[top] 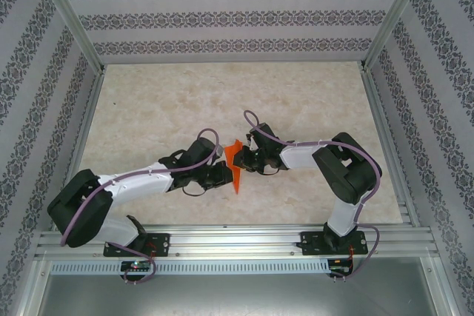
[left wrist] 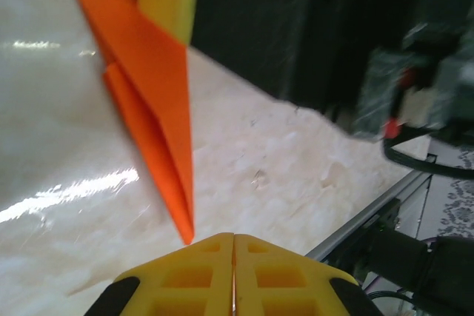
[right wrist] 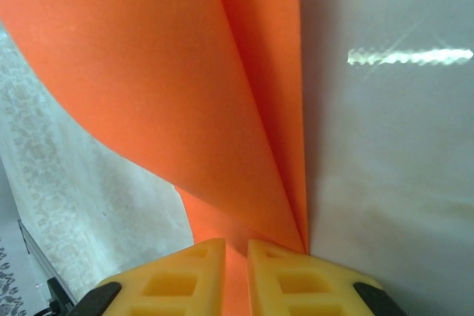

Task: Fold a paper plane with a square sheet of paper (fold left side to right side)
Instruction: Fold the wing for the fifth time at the center of the table.

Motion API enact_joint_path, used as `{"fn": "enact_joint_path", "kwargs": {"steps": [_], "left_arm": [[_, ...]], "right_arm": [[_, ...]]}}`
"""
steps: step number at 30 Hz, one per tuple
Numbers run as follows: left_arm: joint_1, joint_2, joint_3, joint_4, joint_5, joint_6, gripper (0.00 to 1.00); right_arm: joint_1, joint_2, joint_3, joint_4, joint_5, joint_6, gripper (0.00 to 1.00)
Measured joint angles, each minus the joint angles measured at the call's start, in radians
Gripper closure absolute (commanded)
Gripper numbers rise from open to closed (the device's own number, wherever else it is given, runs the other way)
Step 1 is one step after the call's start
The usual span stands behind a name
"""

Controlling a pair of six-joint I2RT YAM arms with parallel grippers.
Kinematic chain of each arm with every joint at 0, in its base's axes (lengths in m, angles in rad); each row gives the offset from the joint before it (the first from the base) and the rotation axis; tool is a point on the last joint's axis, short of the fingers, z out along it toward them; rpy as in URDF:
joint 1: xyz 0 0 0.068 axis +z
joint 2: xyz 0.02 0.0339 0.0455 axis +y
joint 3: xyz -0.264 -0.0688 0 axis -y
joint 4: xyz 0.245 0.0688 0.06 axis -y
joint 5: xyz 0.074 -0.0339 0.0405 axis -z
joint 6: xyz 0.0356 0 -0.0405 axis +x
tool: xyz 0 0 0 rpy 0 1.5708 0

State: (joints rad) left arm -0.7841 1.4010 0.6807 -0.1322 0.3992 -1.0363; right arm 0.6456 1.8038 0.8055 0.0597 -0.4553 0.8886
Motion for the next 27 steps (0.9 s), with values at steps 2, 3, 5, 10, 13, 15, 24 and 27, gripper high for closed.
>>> {"fn": "enact_joint_path", "kwargs": {"steps": [2, 3, 5, 10, 13, 15, 24, 27], "left_arm": [[0.005, 0.021, 0.016, 0.011, 0.011, 0.011, 0.91], [0.005, 0.04, 0.027, 0.018, 0.016, 0.015, 0.91], [0.005, 0.087, 0.043, 0.041, 0.029, 0.02, 0.91], [0.005, 0.186, 0.049, 0.111, 0.058, 0.022, 0.92], [0.005, 0.22, 0.049, 0.146, 0.064, 0.021, 0.92], [0.005, 0.23, 0.048, 0.164, 0.064, 0.021, 0.92], [0.005, 0.251, 0.0, 0.175, 0.04, 0.023, 0.92], [0.005, 0.267, -0.006, 0.18, 0.038, 0.023, 0.92]], "right_arm": [[0.0, 0.0, 0.0, 0.0, 0.0, 0.0, 0.82], [0.0, 0.0, 0.0, 0.0, 0.0, 0.0, 0.82], [0.0, 0.0, 0.0, 0.0, 0.0, 0.0, 0.82], [0.0, 0.0, 0.0, 0.0, 0.0, 0.0, 0.82], [0.0, 0.0, 0.0, 0.0, 0.0, 0.0, 0.82], [0.0, 0.0, 0.0, 0.0, 0.0, 0.0, 0.82], [0.0, 0.0, 0.0, 0.0, 0.0, 0.0, 0.82], [0.0, 0.0, 0.002, -0.003, 0.0, 0.0, 0.82]]}}
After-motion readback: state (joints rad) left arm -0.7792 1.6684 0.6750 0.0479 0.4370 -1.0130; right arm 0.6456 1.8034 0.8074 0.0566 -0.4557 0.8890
